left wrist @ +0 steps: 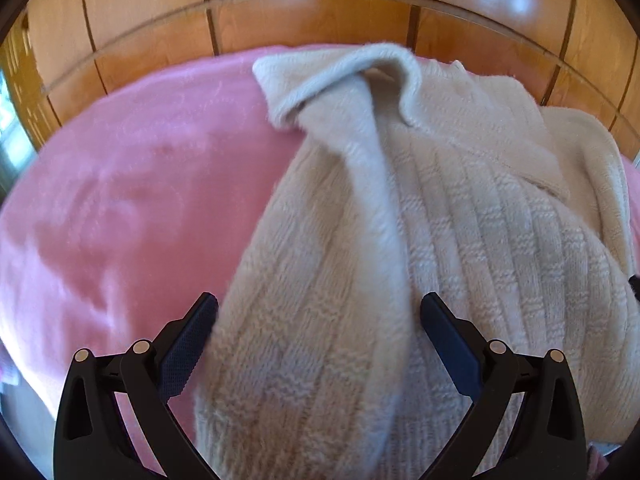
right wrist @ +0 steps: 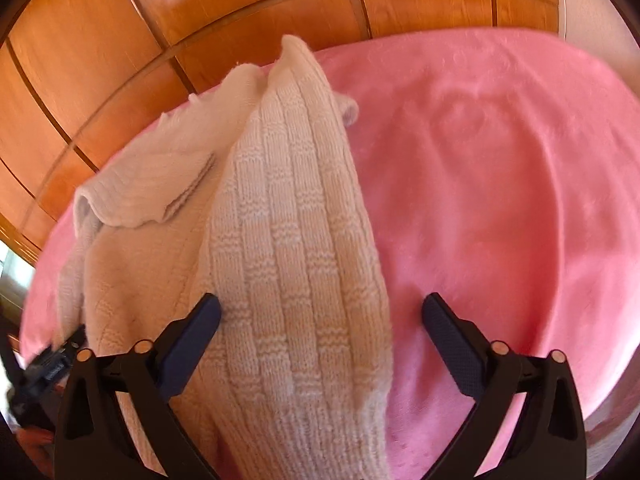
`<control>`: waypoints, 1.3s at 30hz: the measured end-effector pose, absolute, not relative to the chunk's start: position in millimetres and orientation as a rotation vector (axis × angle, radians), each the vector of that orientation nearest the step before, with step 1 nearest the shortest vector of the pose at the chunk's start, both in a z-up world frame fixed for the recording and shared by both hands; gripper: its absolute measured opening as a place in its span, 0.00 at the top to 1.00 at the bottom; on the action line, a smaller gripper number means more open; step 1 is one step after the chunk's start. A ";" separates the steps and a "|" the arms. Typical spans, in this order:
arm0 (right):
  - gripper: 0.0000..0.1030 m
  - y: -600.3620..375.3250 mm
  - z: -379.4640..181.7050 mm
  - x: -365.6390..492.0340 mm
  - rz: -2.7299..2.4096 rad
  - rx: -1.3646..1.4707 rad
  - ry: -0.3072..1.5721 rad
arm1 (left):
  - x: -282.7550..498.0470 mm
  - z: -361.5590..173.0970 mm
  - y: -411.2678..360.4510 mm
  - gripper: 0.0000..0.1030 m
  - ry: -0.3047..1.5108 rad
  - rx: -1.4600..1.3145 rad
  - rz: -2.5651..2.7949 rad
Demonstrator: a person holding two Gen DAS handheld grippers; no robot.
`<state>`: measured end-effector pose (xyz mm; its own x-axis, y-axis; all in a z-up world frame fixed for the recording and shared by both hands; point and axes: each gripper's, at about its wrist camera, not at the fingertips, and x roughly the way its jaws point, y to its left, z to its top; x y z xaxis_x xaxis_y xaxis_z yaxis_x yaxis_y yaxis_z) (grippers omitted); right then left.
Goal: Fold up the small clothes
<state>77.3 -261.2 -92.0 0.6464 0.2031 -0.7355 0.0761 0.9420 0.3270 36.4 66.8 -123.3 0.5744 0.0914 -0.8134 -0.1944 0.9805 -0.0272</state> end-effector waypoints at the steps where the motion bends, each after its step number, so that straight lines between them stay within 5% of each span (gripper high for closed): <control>1: 0.14 -260.0 -91.9 77.8 0.076 0.324 0.872 | 34.8 -123.7 69.2 0.03 0.939 -0.139 0.162; 3: 0.29 -258.0 -91.0 75.4 0.086 0.277 0.878 | 33.7 -124.5 72.6 0.03 0.939 -0.161 0.152; 6: 0.72 -263.5 -88.0 71.8 0.149 0.263 0.879 | 35.1 -126.4 72.7 0.03 0.940 -0.155 0.153; 8: 0.88 -271.0 -85.0 70.2 0.205 0.269 0.885 | 35.4 -126.9 71.4 0.03 0.940 -0.149 0.158; 26: 0.93 -408.2 -39.9 148.4 -0.314 -0.060 0.734 | 33.9 -125.3 78.3 0.03 0.976 -0.158 0.096; 28: 0.85 -424.6 -46.3 159.1 -0.409 -0.047 0.745 | 29.2 -123.6 83.4 0.03 0.970 -0.173 0.101; 30: 0.52 -434.8 -53.9 162.3 -0.503 -0.011 0.766 | 24.4 -121.8 88.7 0.03 0.959 -0.191 0.104; 35: 0.22 -383.6 -36.2 128.3 -0.283 0.108 0.644 | 18.8 -118.1 99.8 0.03 0.939 -0.227 0.123; 39: 0.09 -294.2 -38.0 113.4 0.038 0.098 0.662 | 27.3 -112.0 98.7 0.03 0.938 -0.230 0.111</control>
